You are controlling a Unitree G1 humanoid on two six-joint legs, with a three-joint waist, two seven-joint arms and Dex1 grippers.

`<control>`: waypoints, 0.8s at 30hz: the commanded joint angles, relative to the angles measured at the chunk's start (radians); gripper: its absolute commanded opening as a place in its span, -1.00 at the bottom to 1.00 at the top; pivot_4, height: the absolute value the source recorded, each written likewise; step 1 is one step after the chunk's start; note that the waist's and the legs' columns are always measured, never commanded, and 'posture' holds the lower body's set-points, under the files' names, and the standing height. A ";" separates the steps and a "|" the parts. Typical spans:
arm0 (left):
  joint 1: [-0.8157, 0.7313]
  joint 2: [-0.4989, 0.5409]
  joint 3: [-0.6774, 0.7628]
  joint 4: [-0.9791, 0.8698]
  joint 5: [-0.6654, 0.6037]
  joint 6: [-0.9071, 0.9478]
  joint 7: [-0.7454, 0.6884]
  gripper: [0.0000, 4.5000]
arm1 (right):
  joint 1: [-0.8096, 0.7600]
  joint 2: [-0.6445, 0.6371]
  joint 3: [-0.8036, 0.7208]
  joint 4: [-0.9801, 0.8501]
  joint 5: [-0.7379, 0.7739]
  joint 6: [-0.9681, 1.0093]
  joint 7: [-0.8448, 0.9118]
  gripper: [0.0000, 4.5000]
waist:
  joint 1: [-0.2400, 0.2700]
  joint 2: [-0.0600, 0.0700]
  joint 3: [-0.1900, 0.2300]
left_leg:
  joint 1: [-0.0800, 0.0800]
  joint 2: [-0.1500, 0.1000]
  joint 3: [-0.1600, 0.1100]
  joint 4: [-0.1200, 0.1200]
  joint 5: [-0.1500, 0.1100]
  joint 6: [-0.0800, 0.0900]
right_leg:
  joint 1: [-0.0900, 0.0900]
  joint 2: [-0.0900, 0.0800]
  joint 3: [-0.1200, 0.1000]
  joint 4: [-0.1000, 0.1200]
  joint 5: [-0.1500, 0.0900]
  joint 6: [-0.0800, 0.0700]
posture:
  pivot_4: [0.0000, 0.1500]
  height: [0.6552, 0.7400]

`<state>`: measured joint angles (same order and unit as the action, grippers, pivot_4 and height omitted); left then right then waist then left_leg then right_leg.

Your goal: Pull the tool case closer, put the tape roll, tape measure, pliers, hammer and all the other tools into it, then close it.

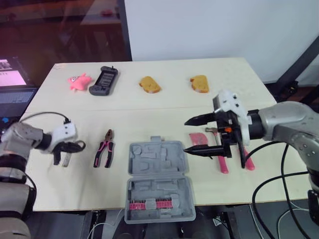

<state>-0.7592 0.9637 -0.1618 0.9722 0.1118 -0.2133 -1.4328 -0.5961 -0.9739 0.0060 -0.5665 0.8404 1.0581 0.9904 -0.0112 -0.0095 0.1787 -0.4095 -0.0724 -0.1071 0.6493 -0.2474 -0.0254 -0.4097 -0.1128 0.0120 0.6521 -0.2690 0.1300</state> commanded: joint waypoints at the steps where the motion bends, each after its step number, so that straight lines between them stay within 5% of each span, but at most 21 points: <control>1: -0.062 -0.001 0.020 -0.140 -0.062 0.100 -0.103 -0.98 | 0.038 -0.014 -0.053 -0.071 0.029 -0.012 -0.019 1.00 | 0.000 0.000 0.000 | 0.000 0.000 0.000 0.000 0.000 0.000 | 0.000 0.000 0.000 0.000 0.000 0.000 | 1.00 1.00; 9: -0.086 -0.102 -0.087 -0.473 -0.147 0.325 -0.182 -0.98 | 0.098 0.000 -0.085 -0.141 0.059 0.002 -0.113 1.00 | -0.009 0.000 0.000 | 0.000 0.000 0.000 0.000 0.000 0.000 | 0.000 0.000 0.000 0.000 0.000 0.000 | 1.00 1.00; 24: -0.040 -0.275 -0.260 -0.591 -0.105 0.296 -0.158 -0.98 | 0.139 0.013 -0.082 -0.202 0.114 0.016 -0.263 1.00 | -0.003 -0.002 0.001 | 0.000 0.000 0.000 0.001 0.000 0.000 | 0.001 0.000 0.001 0.000 0.000 0.000 | 1.00 1.00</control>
<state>-0.7929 0.6861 -0.4194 0.4068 -0.0062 0.0931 -1.6035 -0.4528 -0.9634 -0.0609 -0.7436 0.9476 1.0835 0.7405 -0.0141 -0.0114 0.1798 -0.4093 -0.0721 -0.1073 0.6500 -0.2473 -0.0252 -0.4089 -0.1125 0.0126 0.6520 -0.2690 0.1301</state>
